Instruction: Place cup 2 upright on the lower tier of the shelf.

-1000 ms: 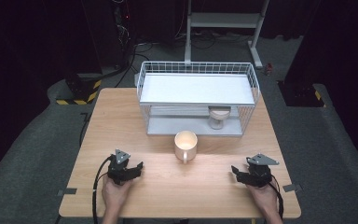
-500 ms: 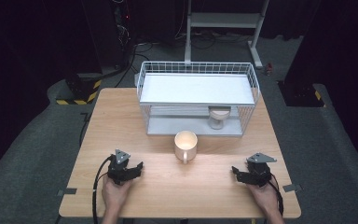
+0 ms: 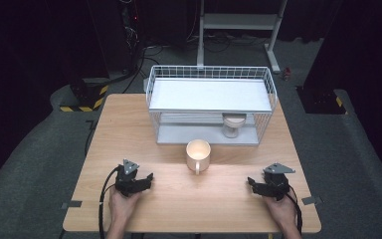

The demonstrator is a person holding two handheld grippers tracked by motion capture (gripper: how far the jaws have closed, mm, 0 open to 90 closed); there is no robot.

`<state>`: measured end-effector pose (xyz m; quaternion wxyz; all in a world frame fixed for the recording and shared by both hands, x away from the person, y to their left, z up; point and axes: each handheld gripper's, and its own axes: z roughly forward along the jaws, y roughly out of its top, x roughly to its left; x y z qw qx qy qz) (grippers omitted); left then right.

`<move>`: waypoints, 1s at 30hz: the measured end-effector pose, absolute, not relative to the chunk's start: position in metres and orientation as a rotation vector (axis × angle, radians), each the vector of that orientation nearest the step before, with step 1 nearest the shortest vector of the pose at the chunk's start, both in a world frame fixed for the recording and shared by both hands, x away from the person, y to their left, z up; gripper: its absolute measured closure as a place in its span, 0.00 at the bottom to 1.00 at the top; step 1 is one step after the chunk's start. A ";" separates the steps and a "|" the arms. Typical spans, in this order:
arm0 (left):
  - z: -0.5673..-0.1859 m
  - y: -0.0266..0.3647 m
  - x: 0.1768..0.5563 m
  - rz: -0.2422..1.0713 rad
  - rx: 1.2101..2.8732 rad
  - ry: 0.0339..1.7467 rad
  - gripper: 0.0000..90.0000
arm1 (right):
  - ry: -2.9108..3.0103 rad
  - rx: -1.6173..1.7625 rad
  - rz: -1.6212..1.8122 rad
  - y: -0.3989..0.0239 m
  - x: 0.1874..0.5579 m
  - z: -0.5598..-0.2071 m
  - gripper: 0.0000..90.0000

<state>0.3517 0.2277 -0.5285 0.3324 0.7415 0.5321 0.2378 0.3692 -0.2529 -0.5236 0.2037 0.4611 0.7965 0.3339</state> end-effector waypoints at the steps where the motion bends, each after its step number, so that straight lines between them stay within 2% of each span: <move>1: -0.528 0.228 0.351 0.624 1.944 1.390 0.26 | 2.222 1.287 0.931 -0.253 0.369 -0.524 0.28; 9: -0.519 0.217 0.340 0.617 1.915 1.331 0.26 | 2.220 1.289 0.931 -0.252 0.369 -0.524 0.28; 15: -0.518 0.201 0.333 0.521 1.905 1.277 0.21 | 2.219 1.291 0.930 -0.252 0.369 -0.524 0.28; 30: -0.506 0.159 0.332 0.444 1.979 1.146 0.17 | 2.217 1.295 0.929 -0.252 0.369 -0.523 0.28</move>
